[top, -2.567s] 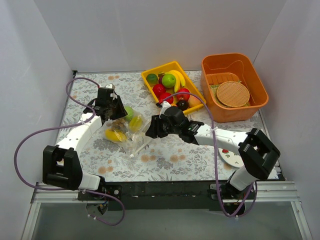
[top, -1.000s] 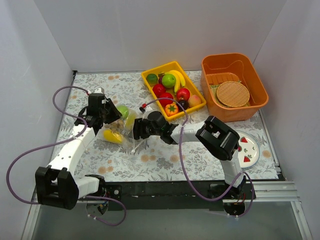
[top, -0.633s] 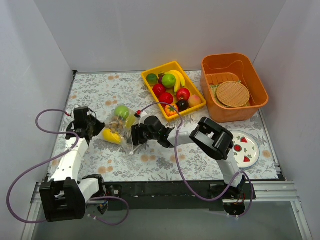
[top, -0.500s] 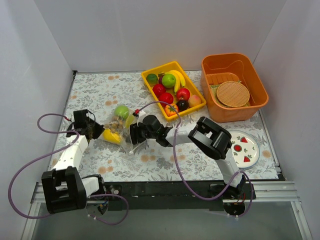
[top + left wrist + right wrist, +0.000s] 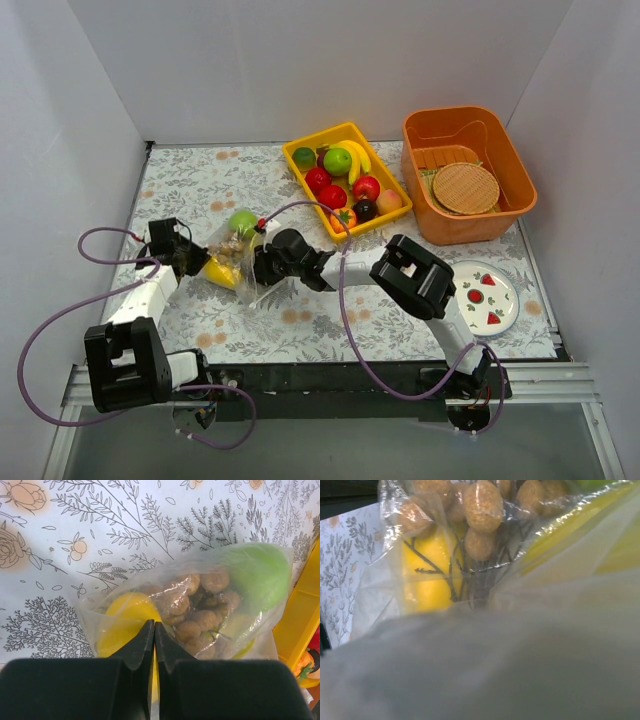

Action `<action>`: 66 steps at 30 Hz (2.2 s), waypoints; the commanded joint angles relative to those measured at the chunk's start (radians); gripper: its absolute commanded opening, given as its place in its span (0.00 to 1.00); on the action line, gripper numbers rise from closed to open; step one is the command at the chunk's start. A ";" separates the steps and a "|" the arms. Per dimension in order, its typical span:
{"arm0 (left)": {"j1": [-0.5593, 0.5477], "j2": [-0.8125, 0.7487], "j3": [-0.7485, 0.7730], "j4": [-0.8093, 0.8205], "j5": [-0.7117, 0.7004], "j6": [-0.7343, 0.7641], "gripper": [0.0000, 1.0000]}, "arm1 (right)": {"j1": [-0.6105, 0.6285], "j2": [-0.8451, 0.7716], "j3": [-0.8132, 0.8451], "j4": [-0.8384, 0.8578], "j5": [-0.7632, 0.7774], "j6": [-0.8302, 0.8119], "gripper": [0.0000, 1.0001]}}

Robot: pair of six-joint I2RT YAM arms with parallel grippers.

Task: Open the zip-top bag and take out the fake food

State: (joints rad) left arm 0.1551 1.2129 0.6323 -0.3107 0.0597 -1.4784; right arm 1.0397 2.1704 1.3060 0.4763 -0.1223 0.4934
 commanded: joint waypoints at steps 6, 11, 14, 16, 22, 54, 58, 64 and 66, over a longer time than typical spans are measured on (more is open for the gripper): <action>0.034 -0.050 -0.020 0.004 -0.084 -0.054 0.04 | -0.012 -0.101 0.033 -0.162 0.012 -0.003 0.01; 0.038 -0.030 -0.029 0.022 -0.086 -0.046 0.02 | -0.013 -0.127 0.094 -0.264 -0.007 0.007 0.01; 0.043 0.002 -0.040 0.047 -0.074 -0.045 0.00 | -0.013 -0.153 0.124 -0.344 0.013 -0.001 0.01; 0.043 0.026 -0.042 0.058 -0.067 -0.046 0.00 | -0.015 -0.169 0.139 -0.408 0.027 -0.015 0.01; 0.044 0.065 -0.039 0.079 -0.092 -0.042 0.00 | -0.027 -0.219 0.147 -0.505 0.015 -0.023 0.01; 0.046 0.105 -0.025 0.097 -0.132 -0.042 0.00 | -0.040 -0.379 0.191 -0.777 -0.092 -0.343 0.01; 0.047 0.114 -0.017 0.096 -0.132 -0.043 0.00 | -0.040 -0.402 0.193 -0.794 -0.100 -0.348 0.01; 0.049 0.125 -0.011 0.097 -0.133 -0.040 0.00 | -0.038 -0.419 0.228 -0.864 -0.103 -0.342 0.01; 0.050 0.126 -0.013 0.097 -0.133 -0.040 0.00 | -0.040 -0.422 0.242 -0.889 -0.099 -0.332 0.01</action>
State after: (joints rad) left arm 0.1955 1.3396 0.5976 -0.2230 -0.0441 -1.5257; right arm 1.0008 1.8133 1.4796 -0.3656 -0.2123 0.1661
